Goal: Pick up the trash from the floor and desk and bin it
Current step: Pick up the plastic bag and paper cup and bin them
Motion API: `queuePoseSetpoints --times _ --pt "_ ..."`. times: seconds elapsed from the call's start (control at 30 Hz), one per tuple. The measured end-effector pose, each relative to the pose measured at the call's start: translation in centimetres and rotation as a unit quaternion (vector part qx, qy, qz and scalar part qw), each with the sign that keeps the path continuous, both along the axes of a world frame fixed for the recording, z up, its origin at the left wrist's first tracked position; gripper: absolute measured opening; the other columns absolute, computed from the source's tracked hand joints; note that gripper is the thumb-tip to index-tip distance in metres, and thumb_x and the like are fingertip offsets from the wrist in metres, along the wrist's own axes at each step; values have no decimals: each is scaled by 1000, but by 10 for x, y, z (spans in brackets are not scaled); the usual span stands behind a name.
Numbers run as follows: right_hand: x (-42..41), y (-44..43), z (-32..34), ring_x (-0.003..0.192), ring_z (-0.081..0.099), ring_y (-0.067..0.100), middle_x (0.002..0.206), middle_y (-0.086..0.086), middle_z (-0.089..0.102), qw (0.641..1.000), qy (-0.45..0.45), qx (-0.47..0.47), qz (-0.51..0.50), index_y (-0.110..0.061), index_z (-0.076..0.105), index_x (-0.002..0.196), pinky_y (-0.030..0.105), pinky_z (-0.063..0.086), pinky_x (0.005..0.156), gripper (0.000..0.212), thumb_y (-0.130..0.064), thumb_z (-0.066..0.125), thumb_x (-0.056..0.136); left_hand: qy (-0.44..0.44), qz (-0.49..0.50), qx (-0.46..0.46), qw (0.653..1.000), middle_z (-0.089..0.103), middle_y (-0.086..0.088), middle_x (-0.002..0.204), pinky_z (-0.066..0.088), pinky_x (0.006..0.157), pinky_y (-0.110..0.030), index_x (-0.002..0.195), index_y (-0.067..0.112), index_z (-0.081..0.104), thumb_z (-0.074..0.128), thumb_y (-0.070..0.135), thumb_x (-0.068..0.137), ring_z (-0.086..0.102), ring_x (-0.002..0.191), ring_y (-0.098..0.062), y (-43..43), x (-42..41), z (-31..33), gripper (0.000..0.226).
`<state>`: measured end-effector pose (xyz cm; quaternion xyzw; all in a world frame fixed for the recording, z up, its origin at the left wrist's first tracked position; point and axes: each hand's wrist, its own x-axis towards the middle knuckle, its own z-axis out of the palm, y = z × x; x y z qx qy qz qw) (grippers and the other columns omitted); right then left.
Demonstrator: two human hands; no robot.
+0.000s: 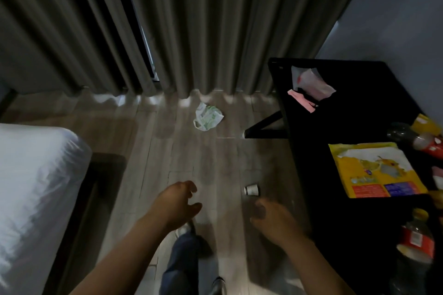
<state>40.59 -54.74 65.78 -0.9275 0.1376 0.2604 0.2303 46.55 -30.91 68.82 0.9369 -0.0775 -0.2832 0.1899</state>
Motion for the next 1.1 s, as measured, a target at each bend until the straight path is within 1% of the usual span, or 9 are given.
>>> queuePoseSetpoints --times 0.2,0.3,0.5,0.63,0.7,0.83,0.93,1.0,1.1 --pt "73 5 -34 107 58 18 121 5 61 998 42 18 -39 -14 56 118 22 42 82 40 -33 66 85 32 -15 -2 999 59 3 120 49 87 -23 127 23 50 62 38 87 58 102 -12 6 90 -32 44" --pt "111 6 -48 112 56 18 126 2 59 997 58 14 -54 -18 54 123 18 37 80 43 -36 65 85 46 -36 3 998 59 2 121 46 85 -21 128 21 50 62 39 87 58 104 -12 7 137 -48 46" --pt "177 -1 -88 113 56 20 126 5 59 994 83 -9 -65 -15 55 120 24 41 90 43 -36 64 84 74 -68 11 995 58 0 123 42 85 -20 130 20 49 59 38 88 57 108 -13 -6 211 -90 47" --pt "207 -16 -127 122 51 20 134 4 53 991 117 -3 -69 -16 51 129 24 38 98 49 -35 63 86 99 -55 9 994 59 0 119 41 81 -17 129 19 50 60 36 88 58 104 -12 -19 240 -130 45" --pt "221 -25 -152 121 52 22 132 6 55 990 125 -9 -71 -15 53 126 26 40 98 43 -33 61 88 112 -44 14 993 59 1 119 41 81 -18 129 19 50 60 36 88 58 103 -13 -27 250 -154 45" --pt "251 -47 -212 123 51 23 133 7 55 986 157 -22 -46 -15 50 131 29 40 100 45 -35 58 91 134 -13 28 991 59 -1 119 44 84 -21 130 18 49 60 35 88 58 103 -14 -44 266 -211 47" --pt "270 -64 -266 117 54 26 124 9 59 984 178 -16 -28 -15 54 120 30 41 97 35 -36 54 92 142 13 35 989 58 -2 122 45 88 -22 131 17 48 61 35 88 58 106 -15 -56 274 -262 48" --pt "280 -75 -305 112 56 28 119 11 61 982 182 -16 -47 -13 57 113 30 41 91 32 -32 59 88 146 27 38 988 58 -3 124 44 88 -22 133 17 47 60 34 89 57 107 -15 -64 277 -299 49" --pt "289 -87 -369 119 52 30 127 13 55 980 187 -35 -65 -10 54 123 34 43 95 49 -31 67 82 152 37 46 987 56 -3 126 46 91 -24 134 17 45 60 33 90 56 109 -15 -75 280 -359 50"
